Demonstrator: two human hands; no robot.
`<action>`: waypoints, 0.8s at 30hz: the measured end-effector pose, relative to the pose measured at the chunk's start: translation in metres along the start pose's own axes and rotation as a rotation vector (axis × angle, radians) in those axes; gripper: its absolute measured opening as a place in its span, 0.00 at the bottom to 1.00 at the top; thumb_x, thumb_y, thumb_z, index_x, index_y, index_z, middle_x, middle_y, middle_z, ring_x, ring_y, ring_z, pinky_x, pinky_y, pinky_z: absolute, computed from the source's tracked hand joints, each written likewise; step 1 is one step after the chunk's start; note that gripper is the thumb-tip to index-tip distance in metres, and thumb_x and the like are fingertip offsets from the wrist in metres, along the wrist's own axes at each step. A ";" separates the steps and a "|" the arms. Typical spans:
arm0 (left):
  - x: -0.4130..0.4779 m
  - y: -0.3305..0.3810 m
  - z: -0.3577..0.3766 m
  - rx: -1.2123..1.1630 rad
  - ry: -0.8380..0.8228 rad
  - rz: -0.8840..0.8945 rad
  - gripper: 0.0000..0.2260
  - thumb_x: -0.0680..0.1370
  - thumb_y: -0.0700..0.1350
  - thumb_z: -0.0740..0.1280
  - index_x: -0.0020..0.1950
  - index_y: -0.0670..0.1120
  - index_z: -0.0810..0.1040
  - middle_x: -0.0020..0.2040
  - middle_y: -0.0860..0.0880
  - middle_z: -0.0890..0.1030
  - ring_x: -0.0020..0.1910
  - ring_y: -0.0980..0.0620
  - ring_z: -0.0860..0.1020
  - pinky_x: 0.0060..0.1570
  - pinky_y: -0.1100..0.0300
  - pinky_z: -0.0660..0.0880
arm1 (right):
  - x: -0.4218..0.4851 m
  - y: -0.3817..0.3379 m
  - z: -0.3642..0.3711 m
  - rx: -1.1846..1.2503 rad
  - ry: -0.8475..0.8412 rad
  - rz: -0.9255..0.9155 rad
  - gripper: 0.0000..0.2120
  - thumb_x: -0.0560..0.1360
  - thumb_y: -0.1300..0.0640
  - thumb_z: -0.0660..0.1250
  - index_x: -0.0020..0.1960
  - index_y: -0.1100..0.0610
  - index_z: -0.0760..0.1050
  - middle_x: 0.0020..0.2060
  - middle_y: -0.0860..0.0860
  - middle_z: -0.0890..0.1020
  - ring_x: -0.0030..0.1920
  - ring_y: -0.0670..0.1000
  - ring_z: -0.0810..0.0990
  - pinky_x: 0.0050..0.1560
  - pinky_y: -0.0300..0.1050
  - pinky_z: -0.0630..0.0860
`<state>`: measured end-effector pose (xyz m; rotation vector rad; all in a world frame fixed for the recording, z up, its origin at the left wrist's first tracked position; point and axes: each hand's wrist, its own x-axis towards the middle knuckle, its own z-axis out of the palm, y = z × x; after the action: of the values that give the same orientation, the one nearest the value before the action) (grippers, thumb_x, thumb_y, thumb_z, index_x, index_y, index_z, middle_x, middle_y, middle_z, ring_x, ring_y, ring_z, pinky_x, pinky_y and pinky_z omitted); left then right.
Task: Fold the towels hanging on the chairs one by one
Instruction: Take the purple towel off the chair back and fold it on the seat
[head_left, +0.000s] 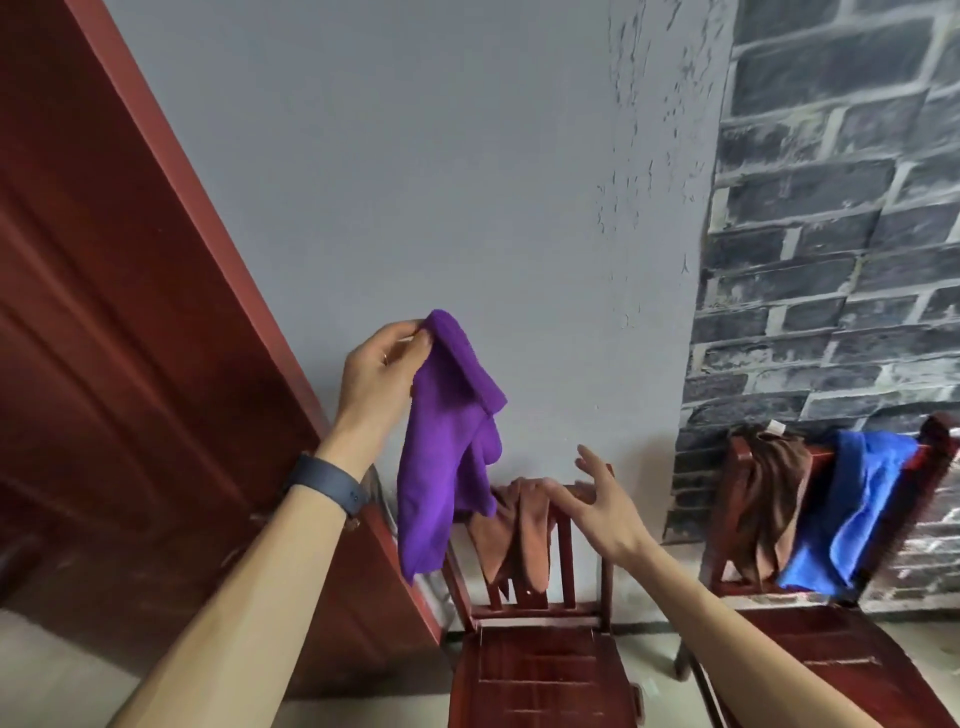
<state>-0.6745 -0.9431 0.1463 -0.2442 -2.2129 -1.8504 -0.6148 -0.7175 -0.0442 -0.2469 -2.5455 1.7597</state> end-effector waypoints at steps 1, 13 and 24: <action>-0.012 0.008 -0.001 0.014 -0.070 -0.018 0.06 0.80 0.46 0.68 0.54 0.52 0.83 0.43 0.52 0.83 0.43 0.55 0.79 0.44 0.57 0.75 | -0.009 -0.009 -0.001 0.119 -0.018 -0.012 0.46 0.72 0.35 0.71 0.81 0.47 0.53 0.72 0.44 0.67 0.64 0.47 0.76 0.64 0.46 0.72; -0.119 -0.026 -0.014 -0.063 -0.303 -0.439 0.11 0.81 0.37 0.62 0.52 0.49 0.81 0.43 0.51 0.83 0.38 0.55 0.79 0.35 0.63 0.72 | -0.066 -0.009 0.009 -0.081 -0.296 -0.166 0.29 0.66 0.38 0.76 0.65 0.44 0.78 0.58 0.46 0.79 0.61 0.48 0.77 0.65 0.49 0.74; -0.145 -0.061 -0.024 0.008 -0.161 -0.625 0.07 0.83 0.43 0.62 0.56 0.46 0.79 0.46 0.46 0.81 0.43 0.50 0.78 0.43 0.53 0.77 | -0.102 -0.024 -0.006 -0.196 0.074 -0.187 0.01 0.79 0.51 0.68 0.49 0.48 0.77 0.42 0.41 0.83 0.41 0.44 0.82 0.40 0.30 0.71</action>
<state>-0.5509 -0.9730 0.0504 0.3589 -2.6129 -2.1739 -0.5160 -0.7354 -0.0136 -0.0742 -2.5926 1.4139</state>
